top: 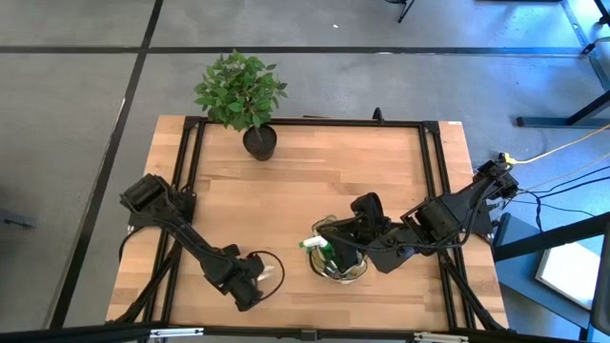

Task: Pick & Place Garden tools in Gardening bag
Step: Put the brown trowel into the brown gardening bag

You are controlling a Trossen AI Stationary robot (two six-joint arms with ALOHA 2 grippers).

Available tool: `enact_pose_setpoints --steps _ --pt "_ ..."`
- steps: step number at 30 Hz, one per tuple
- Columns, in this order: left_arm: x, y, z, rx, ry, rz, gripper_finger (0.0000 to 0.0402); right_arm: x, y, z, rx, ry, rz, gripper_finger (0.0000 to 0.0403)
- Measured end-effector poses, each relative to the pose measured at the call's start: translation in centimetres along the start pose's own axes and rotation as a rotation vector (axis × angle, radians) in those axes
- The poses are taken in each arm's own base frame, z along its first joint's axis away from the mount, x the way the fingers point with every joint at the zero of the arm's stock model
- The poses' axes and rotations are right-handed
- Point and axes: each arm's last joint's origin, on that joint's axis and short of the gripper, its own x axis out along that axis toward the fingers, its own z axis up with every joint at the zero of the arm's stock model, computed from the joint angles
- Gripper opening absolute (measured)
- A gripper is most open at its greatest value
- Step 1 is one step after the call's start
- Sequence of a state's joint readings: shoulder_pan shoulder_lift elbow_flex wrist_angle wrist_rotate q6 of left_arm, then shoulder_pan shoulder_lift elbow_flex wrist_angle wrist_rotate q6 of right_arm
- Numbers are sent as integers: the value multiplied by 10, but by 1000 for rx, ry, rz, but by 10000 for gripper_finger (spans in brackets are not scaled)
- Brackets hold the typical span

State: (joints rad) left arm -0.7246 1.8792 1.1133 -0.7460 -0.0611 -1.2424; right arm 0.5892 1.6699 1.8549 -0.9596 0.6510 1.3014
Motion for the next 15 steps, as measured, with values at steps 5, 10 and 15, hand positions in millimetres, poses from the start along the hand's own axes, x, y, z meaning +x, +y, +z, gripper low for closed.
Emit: enact_pose_setpoints --steps 5,10,15 --pt "1 1 0 1 -9 11 90 0 0 0 0 0 0 245" --pt "-2 1 0 11 -31 16 56 0 0 0 -8 0 -1 245" --pt "-13 -7 2 65 -88 52 56 0 0 0 -8 0 0 245"
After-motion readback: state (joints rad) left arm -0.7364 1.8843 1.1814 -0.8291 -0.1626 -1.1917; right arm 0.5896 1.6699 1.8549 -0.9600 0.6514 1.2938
